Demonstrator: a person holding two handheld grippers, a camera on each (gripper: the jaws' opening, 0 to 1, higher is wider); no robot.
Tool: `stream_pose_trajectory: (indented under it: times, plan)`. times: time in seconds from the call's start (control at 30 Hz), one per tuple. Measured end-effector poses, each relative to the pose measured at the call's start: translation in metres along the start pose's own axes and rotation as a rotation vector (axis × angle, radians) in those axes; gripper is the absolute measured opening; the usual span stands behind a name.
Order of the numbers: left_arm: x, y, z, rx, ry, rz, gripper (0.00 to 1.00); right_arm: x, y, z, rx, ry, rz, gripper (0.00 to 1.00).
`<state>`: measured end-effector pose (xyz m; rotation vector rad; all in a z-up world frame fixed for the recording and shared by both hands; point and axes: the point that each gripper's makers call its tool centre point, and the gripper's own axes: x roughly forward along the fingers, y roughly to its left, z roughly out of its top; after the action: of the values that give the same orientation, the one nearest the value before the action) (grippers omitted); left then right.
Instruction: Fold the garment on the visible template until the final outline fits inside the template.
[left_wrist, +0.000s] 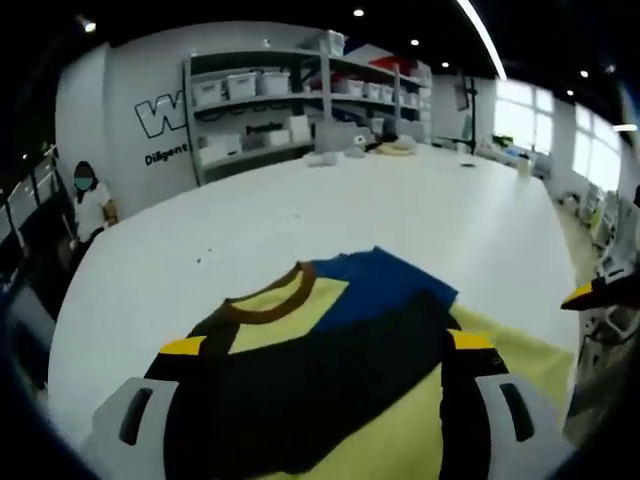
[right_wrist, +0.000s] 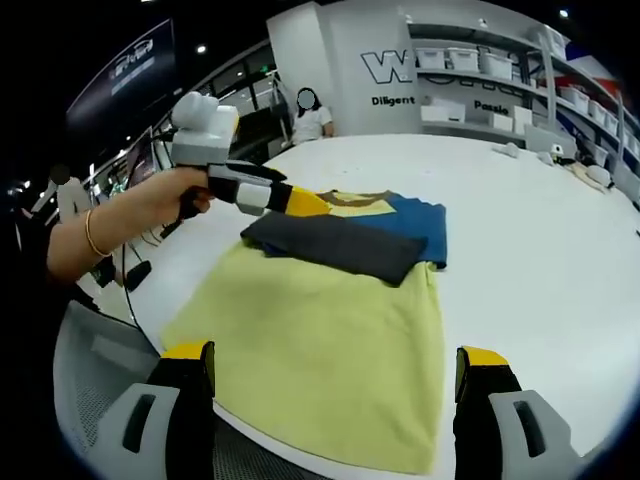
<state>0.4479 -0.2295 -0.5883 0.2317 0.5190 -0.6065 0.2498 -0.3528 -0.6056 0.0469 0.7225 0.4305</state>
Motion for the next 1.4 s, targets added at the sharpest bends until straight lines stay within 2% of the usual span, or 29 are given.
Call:
stream_pose_trajectory:
  times: [0.2,0.33,0.57,0.87,1.07,1.2,1.4]
  plan:
    - [-0.011,0.025,-0.006,-0.034,-0.002,0.035,0.90,-0.001,0.000,0.001,-0.001,-0.003,0.000,0.99]
    - [-0.020,0.043,-0.016,-0.028,0.009,0.059,0.87,-0.003,0.000,0.001,0.002,-0.007,-0.003,0.99]
    - [-0.033,0.071,-0.043,-0.060,0.042,0.082,0.78,-0.002,0.002,0.000,0.004,-0.004,-0.003,0.99]
    - [-0.047,0.090,-0.069,-0.086,0.048,0.093,0.62,0.002,0.005,0.002,0.002,-0.006,0.005,0.99]
    - [-0.052,0.096,-0.088,-0.122,0.064,0.087,0.52,0.004,0.006,0.000,0.007,-0.003,0.007,0.99]
    - [-0.053,0.094,-0.092,-0.145,0.056,0.064,0.38,0.004,0.006,-0.001,0.011,0.000,0.003,0.98]
    - [-0.050,0.093,-0.102,-0.198,0.074,0.035,0.23,0.004,0.005,0.000,0.016,-0.003,-0.003,0.98]
